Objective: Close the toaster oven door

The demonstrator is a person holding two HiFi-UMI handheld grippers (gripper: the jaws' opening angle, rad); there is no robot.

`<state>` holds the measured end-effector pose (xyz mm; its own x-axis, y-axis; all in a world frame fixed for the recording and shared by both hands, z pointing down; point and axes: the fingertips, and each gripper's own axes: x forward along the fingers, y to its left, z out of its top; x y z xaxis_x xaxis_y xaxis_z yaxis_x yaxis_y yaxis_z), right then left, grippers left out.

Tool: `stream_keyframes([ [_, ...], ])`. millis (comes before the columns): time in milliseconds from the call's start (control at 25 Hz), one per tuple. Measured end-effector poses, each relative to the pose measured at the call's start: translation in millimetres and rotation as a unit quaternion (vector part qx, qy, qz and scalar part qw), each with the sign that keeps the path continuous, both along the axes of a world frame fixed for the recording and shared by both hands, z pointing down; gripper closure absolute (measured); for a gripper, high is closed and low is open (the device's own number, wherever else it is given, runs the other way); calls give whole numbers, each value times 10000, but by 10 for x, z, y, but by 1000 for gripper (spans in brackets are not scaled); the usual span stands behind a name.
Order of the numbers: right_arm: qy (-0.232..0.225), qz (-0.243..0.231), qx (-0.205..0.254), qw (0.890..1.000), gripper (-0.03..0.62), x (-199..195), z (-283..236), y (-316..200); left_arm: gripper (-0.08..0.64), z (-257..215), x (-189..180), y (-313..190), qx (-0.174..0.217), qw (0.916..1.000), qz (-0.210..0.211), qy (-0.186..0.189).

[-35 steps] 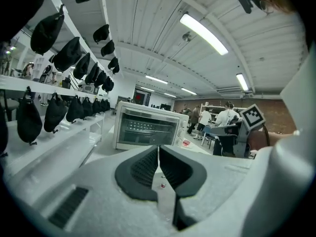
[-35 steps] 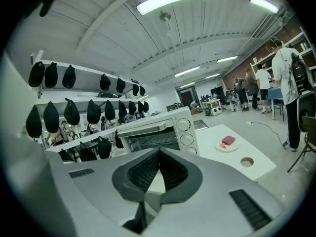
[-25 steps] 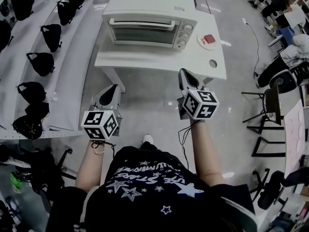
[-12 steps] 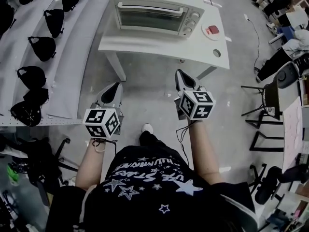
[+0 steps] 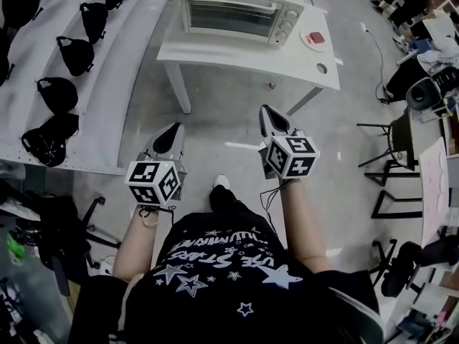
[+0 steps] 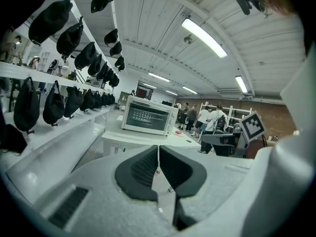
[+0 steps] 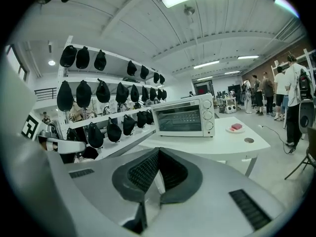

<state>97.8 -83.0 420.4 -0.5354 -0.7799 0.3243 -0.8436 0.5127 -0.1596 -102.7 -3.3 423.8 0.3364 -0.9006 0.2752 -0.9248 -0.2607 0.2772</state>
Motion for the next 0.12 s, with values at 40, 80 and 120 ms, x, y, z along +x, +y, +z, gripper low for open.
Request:
stream_keyframes([
  [40, 6, -20, 10, 10000, 591, -5, 1, 75, 535, 4, 3, 72, -3, 10000, -3, 1],
  [80, 12, -39, 19, 10000, 591, -11, 3, 149, 535, 10, 5, 143, -8, 10000, -8, 1],
  [120, 18, -57, 27, 10000, 591, -16, 6, 222, 535, 17, 7, 213, -13, 10000, -14, 0],
])
